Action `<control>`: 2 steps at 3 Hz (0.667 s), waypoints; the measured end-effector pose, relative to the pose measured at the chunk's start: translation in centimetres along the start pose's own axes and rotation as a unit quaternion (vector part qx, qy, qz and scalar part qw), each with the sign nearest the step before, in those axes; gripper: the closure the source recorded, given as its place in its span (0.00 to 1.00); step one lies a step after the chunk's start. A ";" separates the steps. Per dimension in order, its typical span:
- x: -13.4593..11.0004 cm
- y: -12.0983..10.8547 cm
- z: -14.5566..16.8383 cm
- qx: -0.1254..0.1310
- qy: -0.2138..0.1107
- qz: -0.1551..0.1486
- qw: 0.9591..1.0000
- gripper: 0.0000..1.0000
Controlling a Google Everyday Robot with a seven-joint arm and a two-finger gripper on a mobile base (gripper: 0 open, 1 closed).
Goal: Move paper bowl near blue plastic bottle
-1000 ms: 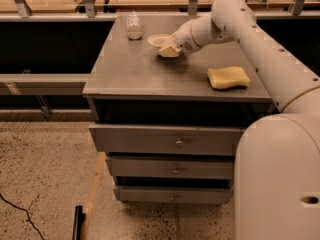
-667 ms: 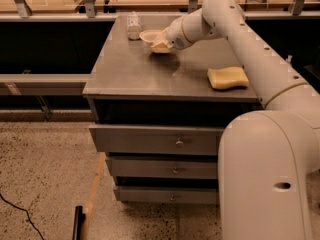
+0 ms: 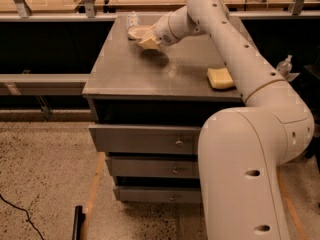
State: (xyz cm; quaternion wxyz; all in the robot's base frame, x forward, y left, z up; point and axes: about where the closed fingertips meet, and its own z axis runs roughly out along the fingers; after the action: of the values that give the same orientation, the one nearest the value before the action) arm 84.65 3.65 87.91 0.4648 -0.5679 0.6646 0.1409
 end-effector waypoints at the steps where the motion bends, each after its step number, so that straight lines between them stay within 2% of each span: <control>1: 0.1 -0.3 0.4 0.006 0.007 0.004 1.000 0.31; 2: 0.2 -0.5 0.2 0.010 0.009 0.008 1.000 0.07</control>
Offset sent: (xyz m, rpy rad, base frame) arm 0.0053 -0.0114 0.0059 -0.0077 -0.0049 -0.0559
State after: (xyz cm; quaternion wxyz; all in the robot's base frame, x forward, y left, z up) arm 85.21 3.50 87.78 0.4634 -0.5591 0.6746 0.1323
